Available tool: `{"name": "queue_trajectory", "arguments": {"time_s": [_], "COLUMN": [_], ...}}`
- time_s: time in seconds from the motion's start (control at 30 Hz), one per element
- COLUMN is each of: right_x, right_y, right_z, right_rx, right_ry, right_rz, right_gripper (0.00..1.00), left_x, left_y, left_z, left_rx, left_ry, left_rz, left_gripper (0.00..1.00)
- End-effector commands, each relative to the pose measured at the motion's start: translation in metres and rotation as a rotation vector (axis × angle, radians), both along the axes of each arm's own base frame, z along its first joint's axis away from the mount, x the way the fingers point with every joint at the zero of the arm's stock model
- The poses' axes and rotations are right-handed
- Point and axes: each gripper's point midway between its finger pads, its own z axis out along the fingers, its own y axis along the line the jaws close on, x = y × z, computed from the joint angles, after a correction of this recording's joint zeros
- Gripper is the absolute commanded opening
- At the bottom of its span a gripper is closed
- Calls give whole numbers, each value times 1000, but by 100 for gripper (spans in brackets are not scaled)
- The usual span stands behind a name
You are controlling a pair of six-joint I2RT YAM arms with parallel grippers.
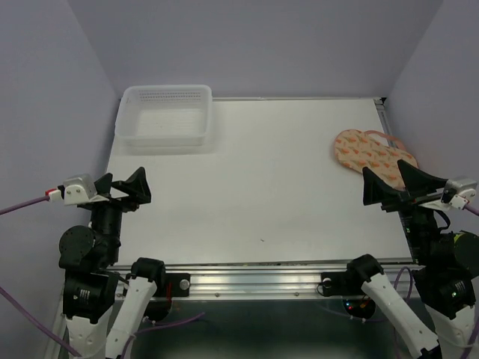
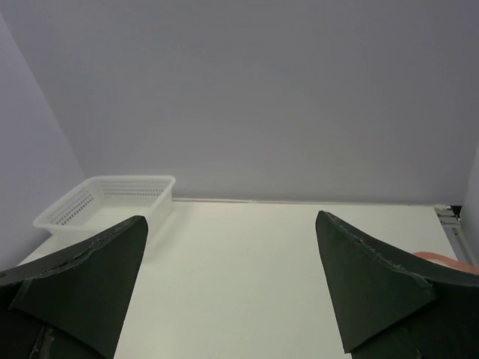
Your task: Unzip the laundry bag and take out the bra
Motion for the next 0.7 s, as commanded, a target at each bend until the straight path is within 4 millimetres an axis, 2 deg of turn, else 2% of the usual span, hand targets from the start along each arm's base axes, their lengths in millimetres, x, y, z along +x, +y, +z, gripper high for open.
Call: {"name": "queue_trajectory", "arguments": {"time_s": [0.0,0.03,0.13,0.17,0.27,0.3,0.37,0.4,0.43,0.47,0.57,0.6,0.63,0.67], "right_x": [17,23,62,85,118,138,158,176,186,207,236,246,263,272], "right_y": [-2,-1,11,23,46,55,58,66,70,69,52,40,36,27], "right_z": [0,-3,-27,-44,-69,-83,-97,-116,-126,-147,-180,-191,-213,-225], "right_rx": [21,50,80,59,68,65,152,151,153,151,171,167,160,165], "right_ry": [69,104,262,349,484,550,620,673,692,727,782,791,838,860], "right_rz": [-43,-47,-75,-73,-45,-60,-112,-128,-133,-205,-384,-468,-510,-546], "right_gripper": [100,100,100,100,100,100,100,100,100,100,100,100,100,100], "left_x": [15,19,37,42,61,68,74,77,79,82,84,85,86,86], "left_y": [-9,-12,-19,-20,-26,-32,-41,-43,-43,-43,-46,-47,-48,-48], "left_z": [-1,-3,-18,-23,-43,-52,-61,-64,-66,-73,-84,-92,-94,-97], "left_rx": [-2,0,22,26,31,27,21,19,10,4,-7,-10,-14,-18], "left_ry": [7,9,69,92,174,206,221,223,223,228,236,249,248,252], "left_rz": [-33,-45,-67,-69,-80,-105,-147,-155,-152,-150,-158,-164,-165,-168], "left_gripper": [99,99,99,99,99,99,99,99,99,99,99,99,99,99]}}
